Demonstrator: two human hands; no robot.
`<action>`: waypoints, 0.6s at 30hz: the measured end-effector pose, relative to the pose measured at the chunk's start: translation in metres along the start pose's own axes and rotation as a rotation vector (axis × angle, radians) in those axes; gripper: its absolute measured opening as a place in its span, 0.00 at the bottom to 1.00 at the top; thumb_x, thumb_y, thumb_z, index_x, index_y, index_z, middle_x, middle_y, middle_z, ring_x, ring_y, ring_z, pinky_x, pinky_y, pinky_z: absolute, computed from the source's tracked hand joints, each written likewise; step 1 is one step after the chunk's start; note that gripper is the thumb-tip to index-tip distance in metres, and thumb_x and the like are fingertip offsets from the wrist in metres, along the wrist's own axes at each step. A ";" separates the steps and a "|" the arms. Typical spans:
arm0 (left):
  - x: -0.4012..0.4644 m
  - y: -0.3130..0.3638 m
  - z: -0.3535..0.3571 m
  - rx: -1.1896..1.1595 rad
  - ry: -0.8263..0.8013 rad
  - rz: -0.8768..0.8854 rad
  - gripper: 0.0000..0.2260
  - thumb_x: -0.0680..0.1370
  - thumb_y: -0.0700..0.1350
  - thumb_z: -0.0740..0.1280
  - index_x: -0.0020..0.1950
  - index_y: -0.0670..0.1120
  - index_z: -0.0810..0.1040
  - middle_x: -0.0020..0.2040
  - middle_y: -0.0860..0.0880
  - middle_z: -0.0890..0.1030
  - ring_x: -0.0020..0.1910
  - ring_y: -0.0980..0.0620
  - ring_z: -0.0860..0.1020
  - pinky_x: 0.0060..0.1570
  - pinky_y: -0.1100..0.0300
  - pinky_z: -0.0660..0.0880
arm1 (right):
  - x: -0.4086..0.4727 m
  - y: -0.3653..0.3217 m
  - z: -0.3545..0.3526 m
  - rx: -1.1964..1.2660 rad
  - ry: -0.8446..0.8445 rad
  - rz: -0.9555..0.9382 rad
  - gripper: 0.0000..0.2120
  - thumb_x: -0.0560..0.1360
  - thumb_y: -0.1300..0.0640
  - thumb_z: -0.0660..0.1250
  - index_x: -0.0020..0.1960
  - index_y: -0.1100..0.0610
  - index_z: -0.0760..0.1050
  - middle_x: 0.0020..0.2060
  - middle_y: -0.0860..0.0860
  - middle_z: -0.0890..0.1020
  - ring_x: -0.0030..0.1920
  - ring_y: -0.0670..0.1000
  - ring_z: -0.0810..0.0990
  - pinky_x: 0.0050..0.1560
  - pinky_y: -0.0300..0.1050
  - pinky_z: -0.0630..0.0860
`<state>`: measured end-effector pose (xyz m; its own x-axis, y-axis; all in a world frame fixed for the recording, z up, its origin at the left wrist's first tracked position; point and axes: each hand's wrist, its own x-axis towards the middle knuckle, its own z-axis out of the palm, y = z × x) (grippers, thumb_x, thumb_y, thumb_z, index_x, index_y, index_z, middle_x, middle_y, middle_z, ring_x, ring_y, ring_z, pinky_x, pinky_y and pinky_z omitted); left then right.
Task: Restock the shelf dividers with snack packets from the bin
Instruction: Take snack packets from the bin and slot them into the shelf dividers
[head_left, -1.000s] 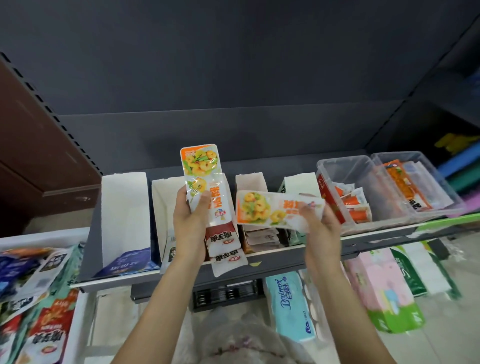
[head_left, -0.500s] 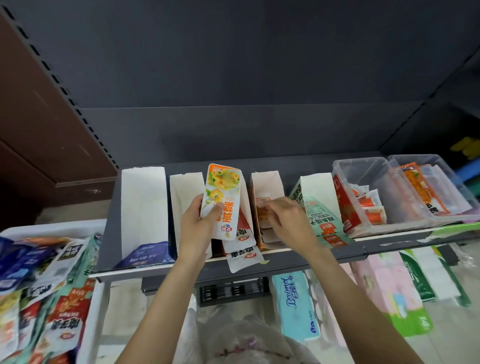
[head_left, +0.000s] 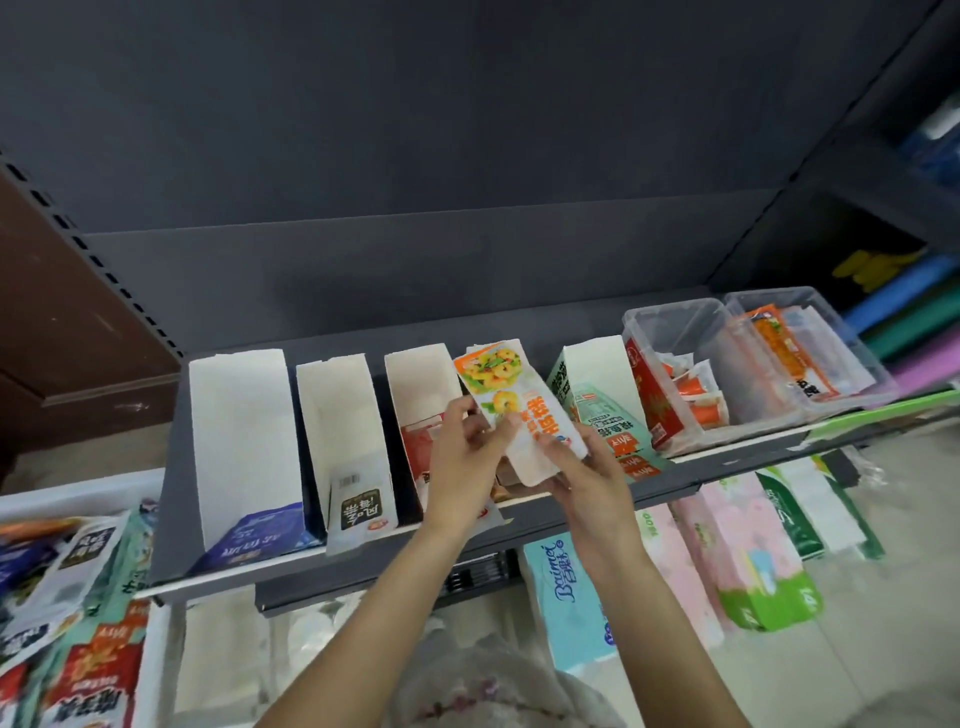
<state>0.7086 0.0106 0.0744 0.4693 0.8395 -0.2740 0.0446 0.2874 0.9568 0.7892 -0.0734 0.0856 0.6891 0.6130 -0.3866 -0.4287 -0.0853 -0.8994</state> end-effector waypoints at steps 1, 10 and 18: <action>0.003 -0.001 -0.001 0.127 -0.043 0.029 0.08 0.77 0.49 0.67 0.55 0.50 0.74 0.49 0.55 0.81 0.49 0.58 0.80 0.42 0.70 0.74 | 0.003 -0.004 -0.005 0.020 0.052 -0.027 0.07 0.74 0.65 0.68 0.51 0.60 0.77 0.46 0.54 0.84 0.45 0.51 0.83 0.44 0.46 0.79; 0.062 -0.015 -0.027 1.237 0.081 0.550 0.28 0.73 0.56 0.70 0.70 0.49 0.69 0.66 0.50 0.73 0.64 0.46 0.67 0.63 0.51 0.62 | 0.053 -0.022 -0.028 -1.124 0.110 -0.682 0.07 0.77 0.58 0.65 0.54 0.58 0.75 0.36 0.51 0.80 0.33 0.50 0.77 0.28 0.33 0.64; 0.064 -0.021 -0.028 1.356 0.019 0.601 0.23 0.76 0.52 0.68 0.69 0.49 0.71 0.68 0.52 0.72 0.65 0.48 0.66 0.56 0.56 0.56 | 0.084 0.004 0.004 -1.702 -0.246 -1.084 0.15 0.67 0.63 0.67 0.48 0.48 0.82 0.37 0.47 0.84 0.37 0.51 0.82 0.38 0.43 0.76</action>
<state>0.7127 0.0717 0.0335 0.7043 0.6825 0.1955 0.6266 -0.7270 0.2808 0.8428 -0.0193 0.0503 0.0923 0.9683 0.2321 0.9953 -0.0966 0.0072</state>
